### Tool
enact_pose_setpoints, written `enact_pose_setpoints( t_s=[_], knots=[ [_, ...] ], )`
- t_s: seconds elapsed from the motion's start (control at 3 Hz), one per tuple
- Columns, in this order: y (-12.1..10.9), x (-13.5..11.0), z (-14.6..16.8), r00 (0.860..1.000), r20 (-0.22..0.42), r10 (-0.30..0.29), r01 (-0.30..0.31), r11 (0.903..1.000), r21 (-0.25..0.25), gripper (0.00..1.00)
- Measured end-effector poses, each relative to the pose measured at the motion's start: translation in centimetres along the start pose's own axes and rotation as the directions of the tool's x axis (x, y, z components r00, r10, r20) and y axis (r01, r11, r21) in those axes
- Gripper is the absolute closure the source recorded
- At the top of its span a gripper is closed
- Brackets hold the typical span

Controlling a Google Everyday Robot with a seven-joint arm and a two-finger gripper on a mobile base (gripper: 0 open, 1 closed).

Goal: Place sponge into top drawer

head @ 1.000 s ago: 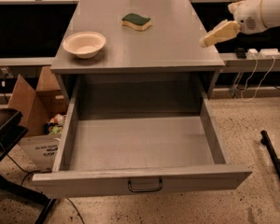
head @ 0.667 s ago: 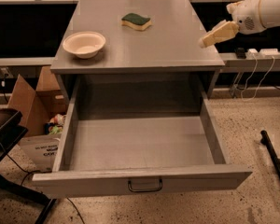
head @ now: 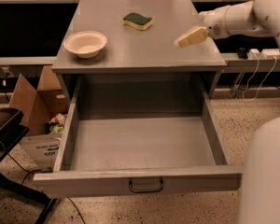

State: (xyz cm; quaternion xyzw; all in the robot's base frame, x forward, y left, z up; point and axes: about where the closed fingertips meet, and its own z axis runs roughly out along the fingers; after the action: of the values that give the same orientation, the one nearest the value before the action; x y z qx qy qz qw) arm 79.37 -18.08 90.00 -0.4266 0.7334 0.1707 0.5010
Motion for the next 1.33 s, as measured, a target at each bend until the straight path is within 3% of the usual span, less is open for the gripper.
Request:
enact_pose_setpoints(
  t_s=[0.33,0.67,1.0,1.33],
  knots=[
    [-0.9,-0.5,7.0,0.996,0.081,0.042,-0.039,0.9983,-0.044,0.00],
    [-1.9,-2.1,11.0,0.985,0.156,0.073,-0.067,0.9969,-0.040,0.00],
    [-3.0,-4.1,15.5,0.972,0.209,0.103,-0.107,0.9942,0.010,0.00],
    [-3.9,-4.7,20.1,0.971,0.193,0.139,-0.158,0.9836,0.086,0.00]
  ],
)
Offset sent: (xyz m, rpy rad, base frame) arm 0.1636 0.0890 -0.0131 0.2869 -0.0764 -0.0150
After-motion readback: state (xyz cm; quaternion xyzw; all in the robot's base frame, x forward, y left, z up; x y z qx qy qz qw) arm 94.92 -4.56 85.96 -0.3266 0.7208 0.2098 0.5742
